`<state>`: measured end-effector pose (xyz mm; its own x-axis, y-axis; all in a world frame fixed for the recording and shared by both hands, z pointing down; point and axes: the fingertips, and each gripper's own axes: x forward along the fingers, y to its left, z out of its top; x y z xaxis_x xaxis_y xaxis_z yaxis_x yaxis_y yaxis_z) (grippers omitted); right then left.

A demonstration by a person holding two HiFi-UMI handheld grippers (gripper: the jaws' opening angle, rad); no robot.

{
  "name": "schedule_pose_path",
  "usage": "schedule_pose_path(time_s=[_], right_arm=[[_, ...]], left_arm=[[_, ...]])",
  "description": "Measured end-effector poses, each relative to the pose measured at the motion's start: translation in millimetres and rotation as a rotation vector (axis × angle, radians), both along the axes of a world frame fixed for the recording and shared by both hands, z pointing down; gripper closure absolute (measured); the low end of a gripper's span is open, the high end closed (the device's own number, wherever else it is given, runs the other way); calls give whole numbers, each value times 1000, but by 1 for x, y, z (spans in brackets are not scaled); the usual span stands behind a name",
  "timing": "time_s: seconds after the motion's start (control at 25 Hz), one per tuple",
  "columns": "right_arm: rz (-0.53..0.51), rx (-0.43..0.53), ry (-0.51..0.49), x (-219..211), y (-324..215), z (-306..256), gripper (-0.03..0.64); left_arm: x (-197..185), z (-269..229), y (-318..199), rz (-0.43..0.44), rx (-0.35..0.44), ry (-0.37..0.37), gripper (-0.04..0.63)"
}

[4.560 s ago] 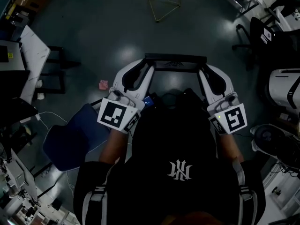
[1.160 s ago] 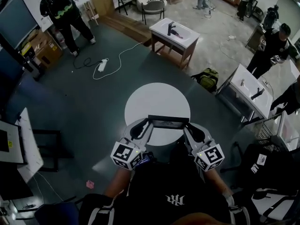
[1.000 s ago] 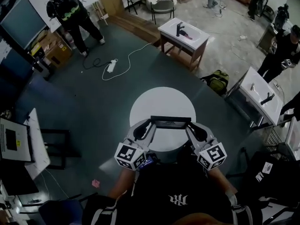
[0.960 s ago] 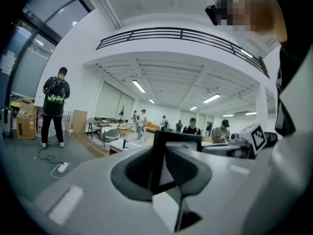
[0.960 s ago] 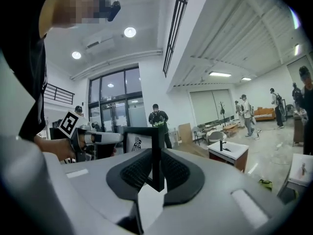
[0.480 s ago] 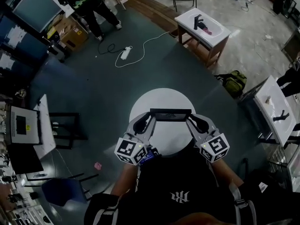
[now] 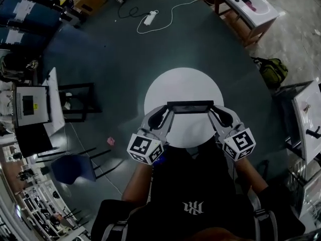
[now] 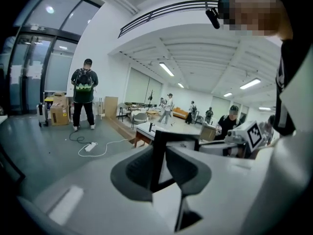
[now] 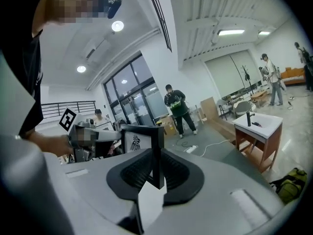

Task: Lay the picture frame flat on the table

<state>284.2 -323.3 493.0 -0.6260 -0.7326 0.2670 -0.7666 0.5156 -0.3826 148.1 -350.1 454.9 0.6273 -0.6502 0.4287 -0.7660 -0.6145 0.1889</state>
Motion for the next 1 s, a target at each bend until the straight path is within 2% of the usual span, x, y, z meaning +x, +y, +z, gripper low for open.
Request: schedule_pose_path(time_s=[0.24,0.4,0.56,0.84,1.0], right_arm=[[-10,-123,41,-57,-14,86,572],[22,-224,49,-81,-23,148,577],[15,-297,56,-107,-12,188,577],[27,-437,27,-118,9,240,578],[25,-487,-7,-118,13,265,578]], left_arm=[[-57,88,-15,4,-125,20,517],[-81,157,-29,51,-204,6,517],[-106,206,-25,57,-280,7,518],[-115,277,-15,42,-382,24,520],[-112,305,-17,62,-395,19,518]])
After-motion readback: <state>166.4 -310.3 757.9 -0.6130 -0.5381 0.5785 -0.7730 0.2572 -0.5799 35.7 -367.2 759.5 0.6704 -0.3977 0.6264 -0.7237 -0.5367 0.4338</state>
